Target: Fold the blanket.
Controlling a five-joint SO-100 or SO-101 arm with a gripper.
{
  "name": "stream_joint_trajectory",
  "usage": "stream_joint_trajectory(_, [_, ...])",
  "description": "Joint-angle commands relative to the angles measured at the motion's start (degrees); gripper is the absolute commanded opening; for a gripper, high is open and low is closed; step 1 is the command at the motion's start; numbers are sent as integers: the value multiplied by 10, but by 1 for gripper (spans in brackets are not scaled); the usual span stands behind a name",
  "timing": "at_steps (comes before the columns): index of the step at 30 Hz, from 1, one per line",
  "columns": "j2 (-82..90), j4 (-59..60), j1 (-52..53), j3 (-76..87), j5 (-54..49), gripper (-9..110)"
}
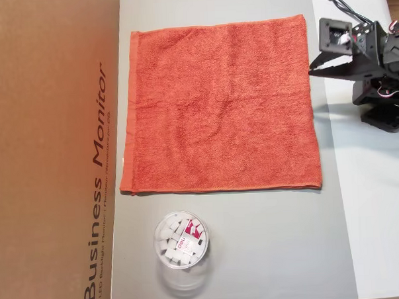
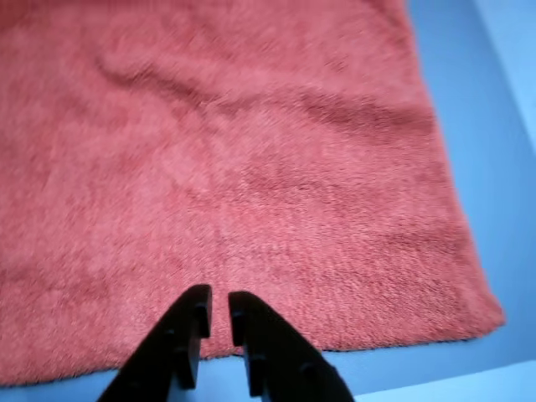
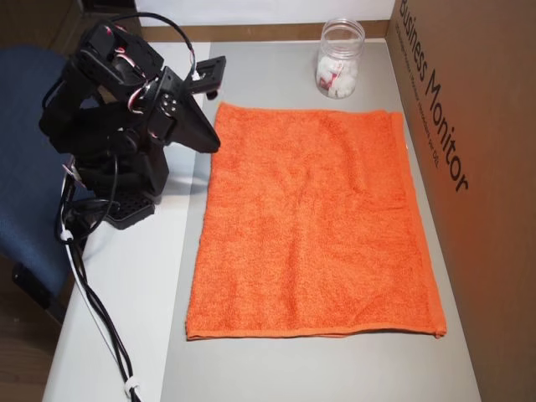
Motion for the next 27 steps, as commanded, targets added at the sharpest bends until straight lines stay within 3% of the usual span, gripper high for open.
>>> stream_joint_trajectory(1, [-18,-1,50,-42,9,1])
stream_joint_trajectory(14, [-272,0,149,-210,232,1])
stream_joint_trajectory(27, [-384,-1,87,-307,258,1])
